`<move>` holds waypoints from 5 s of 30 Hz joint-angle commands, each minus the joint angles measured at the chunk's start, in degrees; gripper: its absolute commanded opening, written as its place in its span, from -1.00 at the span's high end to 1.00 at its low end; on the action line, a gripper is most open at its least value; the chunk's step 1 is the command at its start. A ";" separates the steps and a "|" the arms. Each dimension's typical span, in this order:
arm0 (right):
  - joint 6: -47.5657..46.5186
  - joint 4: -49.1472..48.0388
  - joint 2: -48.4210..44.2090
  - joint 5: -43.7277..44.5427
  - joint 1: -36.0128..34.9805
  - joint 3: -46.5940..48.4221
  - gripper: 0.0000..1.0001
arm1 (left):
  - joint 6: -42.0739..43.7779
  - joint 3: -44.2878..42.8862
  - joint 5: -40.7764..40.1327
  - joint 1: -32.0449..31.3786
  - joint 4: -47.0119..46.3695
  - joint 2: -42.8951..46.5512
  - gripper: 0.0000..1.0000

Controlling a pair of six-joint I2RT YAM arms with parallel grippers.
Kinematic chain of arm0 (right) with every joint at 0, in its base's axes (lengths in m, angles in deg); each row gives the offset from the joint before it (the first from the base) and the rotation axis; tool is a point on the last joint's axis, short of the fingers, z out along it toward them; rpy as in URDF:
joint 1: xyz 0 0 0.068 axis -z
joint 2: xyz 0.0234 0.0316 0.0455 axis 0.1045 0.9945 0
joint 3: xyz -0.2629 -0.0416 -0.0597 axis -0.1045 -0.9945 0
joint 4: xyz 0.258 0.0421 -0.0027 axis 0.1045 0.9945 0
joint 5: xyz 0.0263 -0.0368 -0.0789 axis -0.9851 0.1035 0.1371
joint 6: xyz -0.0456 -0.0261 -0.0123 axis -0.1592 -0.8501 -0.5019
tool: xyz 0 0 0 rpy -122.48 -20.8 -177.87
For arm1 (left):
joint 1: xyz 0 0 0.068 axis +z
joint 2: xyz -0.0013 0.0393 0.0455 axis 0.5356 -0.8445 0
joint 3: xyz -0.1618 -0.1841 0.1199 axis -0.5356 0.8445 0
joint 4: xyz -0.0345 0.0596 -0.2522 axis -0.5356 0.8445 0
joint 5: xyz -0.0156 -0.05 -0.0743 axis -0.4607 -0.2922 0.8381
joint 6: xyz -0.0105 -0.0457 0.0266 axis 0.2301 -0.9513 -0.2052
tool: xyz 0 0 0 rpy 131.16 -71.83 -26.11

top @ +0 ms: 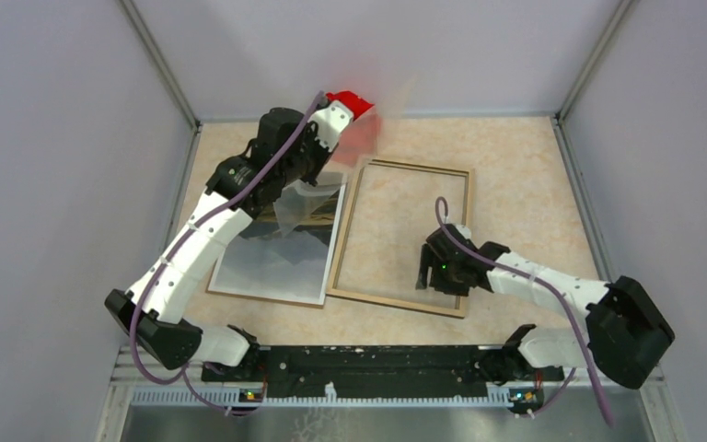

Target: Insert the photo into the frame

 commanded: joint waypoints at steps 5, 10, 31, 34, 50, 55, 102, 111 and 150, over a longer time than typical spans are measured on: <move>-1.79 3.43 -3.71 0.31 1.01 14.54 -0.56 | 2.17 1.30 -5.80 0.12 -2.70 0.77 1.00; -3.61 -1.91 0.62 -4.24 1.03 22.45 -0.65 | 8.06 5.60 -10.67 0.01 -10.30 4.10 1.00; 20.00 -35.47 -12.64 -14.51 10.04 -12.16 -0.76 | -10.07 18.02 40.95 -0.43 1.52 -12.34 -0.11; 23.30 -43.24 -9.73 -15.80 10.62 -16.06 -0.76 | -10.74 18.73 43.05 -0.44 0.46 -11.42 -0.12; 28.77 -56.72 7.45 -13.64 9.80 -15.13 -0.67 | -1.02 4.06 24.42 19.84 0.06 -18.64 -0.25; 31.35 -62.30 13.46 -11.75 8.38 -14.05 -0.46 | 3.58 5.64 15.40 25.19 -9.88 -24.59 -0.21; 10.40 -49.84 3.13 -6.37 8.18 3.79 1.00 | 4.90 14.43 20.84 26.15 -8.42 -21.29 -0.57; -4.65 -8.60 -4.24 -21.81 15.82 22.94 1.00 | 7.31 13.58 23.84 26.15 -2.88 -10.77 -0.97; -9.46 -18.80 15.45 -47.70 34.91 10.76 0.74 | 10.42 25.99 23.55 14.84 -10.24 -22.02 -0.38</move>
